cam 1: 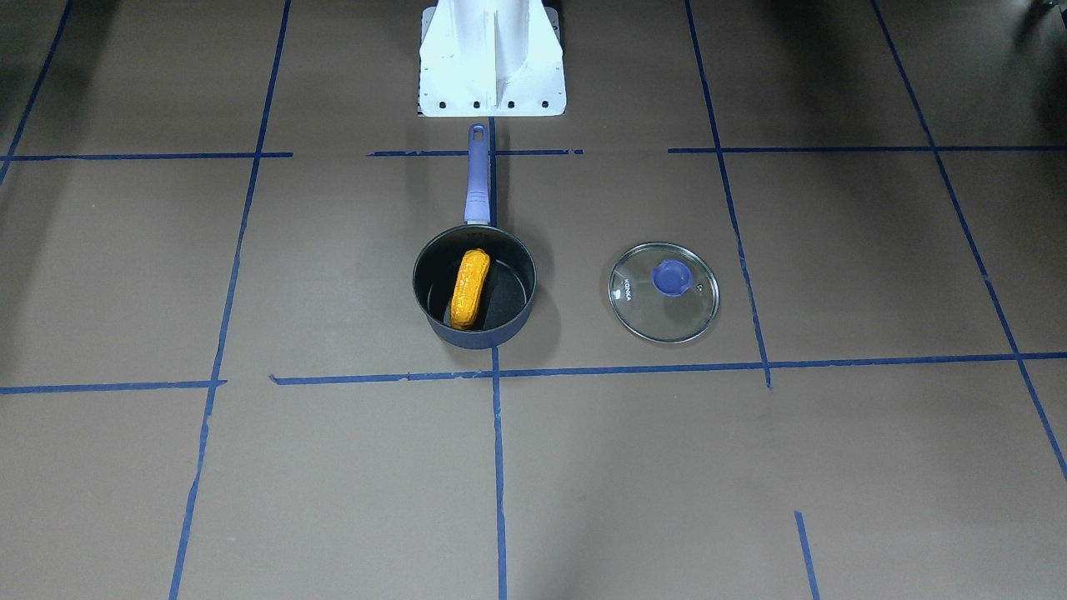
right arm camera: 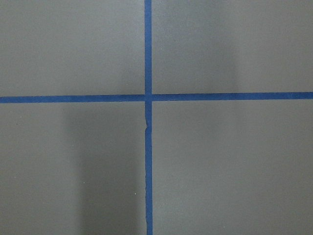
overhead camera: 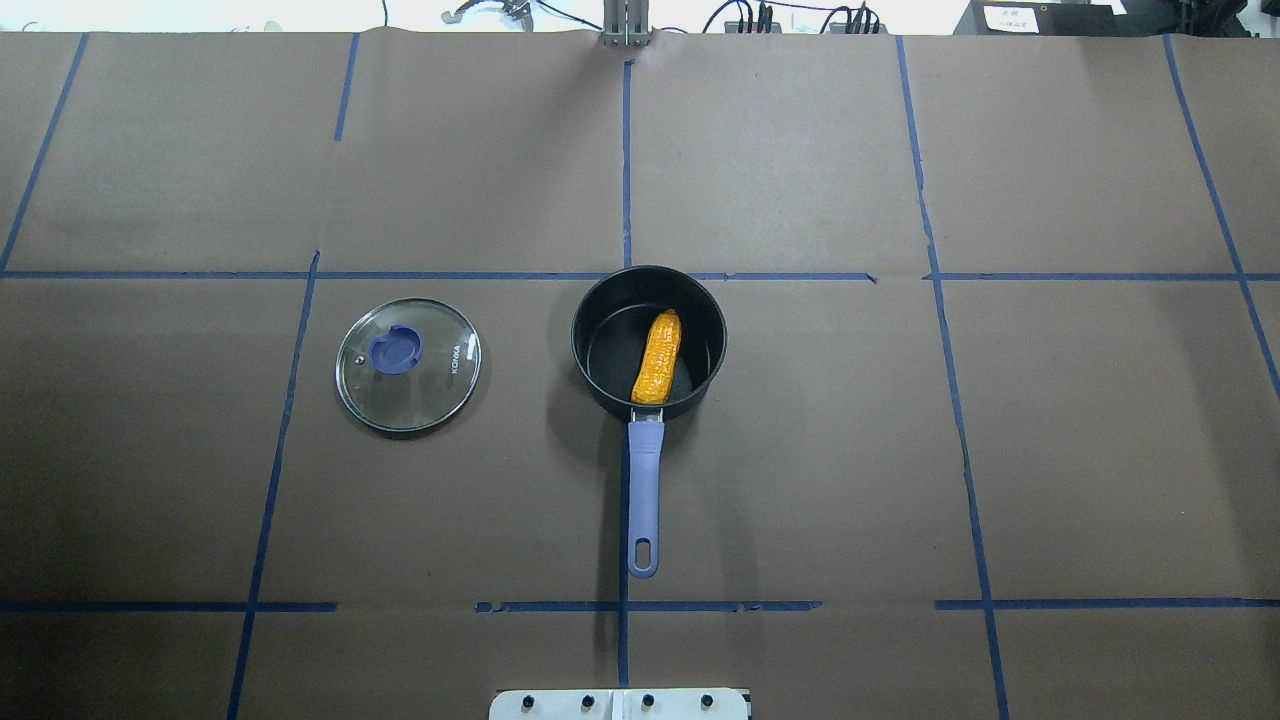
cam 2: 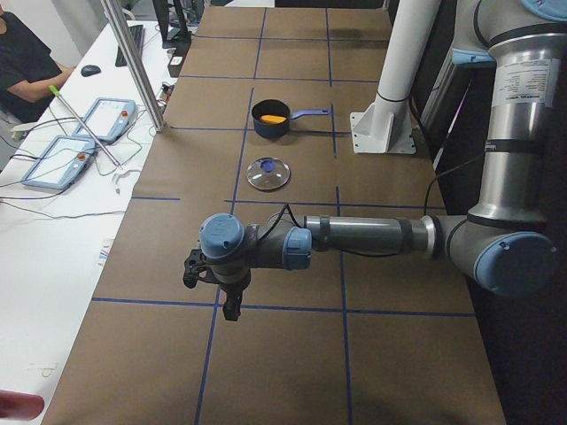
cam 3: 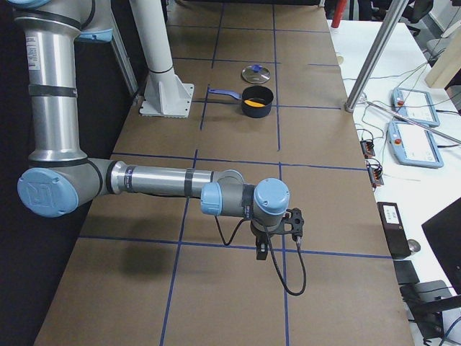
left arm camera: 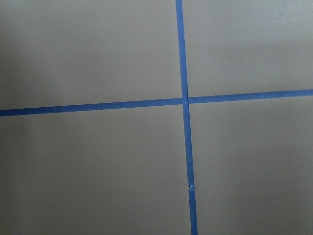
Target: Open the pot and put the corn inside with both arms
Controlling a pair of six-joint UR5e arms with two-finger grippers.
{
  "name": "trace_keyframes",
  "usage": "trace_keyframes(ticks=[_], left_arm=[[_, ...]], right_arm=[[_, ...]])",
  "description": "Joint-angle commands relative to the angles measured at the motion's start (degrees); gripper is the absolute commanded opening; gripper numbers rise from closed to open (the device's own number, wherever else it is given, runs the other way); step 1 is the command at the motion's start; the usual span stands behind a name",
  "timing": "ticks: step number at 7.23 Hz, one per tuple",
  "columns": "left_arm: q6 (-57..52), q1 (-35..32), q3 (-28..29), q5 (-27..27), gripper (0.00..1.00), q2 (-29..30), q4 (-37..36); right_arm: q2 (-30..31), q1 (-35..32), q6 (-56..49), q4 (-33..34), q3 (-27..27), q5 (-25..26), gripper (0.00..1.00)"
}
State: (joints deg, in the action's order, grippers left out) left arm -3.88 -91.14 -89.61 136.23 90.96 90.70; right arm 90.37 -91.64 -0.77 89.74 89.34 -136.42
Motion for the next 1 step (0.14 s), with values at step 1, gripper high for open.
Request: trace_keyframes(ticks=[1], left_arm=[[-0.08, 0.0, -0.04, 0.0, 1.0, 0.01, 0.0]], right_arm=[[0.07, 0.05, 0.07, 0.0, 0.05, 0.01, 1.0]])
